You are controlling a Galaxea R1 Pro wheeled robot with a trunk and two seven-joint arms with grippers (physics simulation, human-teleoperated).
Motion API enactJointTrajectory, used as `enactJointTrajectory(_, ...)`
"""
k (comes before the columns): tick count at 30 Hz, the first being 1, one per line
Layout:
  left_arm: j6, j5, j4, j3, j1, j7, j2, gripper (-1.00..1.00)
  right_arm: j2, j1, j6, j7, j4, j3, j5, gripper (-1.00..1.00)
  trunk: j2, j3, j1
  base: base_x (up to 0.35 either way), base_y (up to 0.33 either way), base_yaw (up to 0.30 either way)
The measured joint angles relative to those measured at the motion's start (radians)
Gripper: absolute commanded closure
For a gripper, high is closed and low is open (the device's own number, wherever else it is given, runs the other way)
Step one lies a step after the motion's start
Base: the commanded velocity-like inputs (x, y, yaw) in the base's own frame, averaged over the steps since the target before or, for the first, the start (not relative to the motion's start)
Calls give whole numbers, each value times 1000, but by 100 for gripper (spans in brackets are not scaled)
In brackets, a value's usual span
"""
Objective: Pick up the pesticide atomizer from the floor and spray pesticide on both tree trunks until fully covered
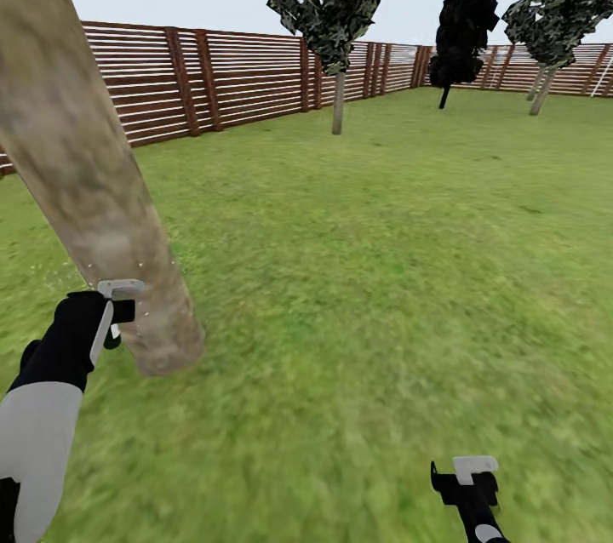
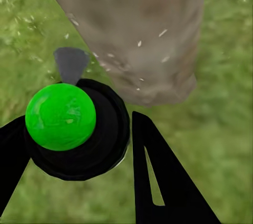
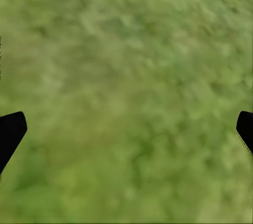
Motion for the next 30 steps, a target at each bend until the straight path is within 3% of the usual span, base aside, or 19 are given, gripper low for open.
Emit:
enactJointTrajectory(10,-3,0,17,-2,3,3,-4,100,0,0,0,-1,0,0,0,-100,0,0,0,156,-236,277)
enactJointTrajectory(14,-6,3,36,1,45,4,0,100,0,0,0,0,0,0,0,-100,0,0,0,63,-263,246)
enactJointTrajectory(19,-10,15,52,-5,50,1,-22,100,0,0,0,-2,0,0,0,-100,0,0,0,7,-270,6)
enactJointTrajectory(30,-10,12,54,-4,51,2,-24,100,0,0,0,-2,0,0,-1,-100,0,0,0,175,-226,1)
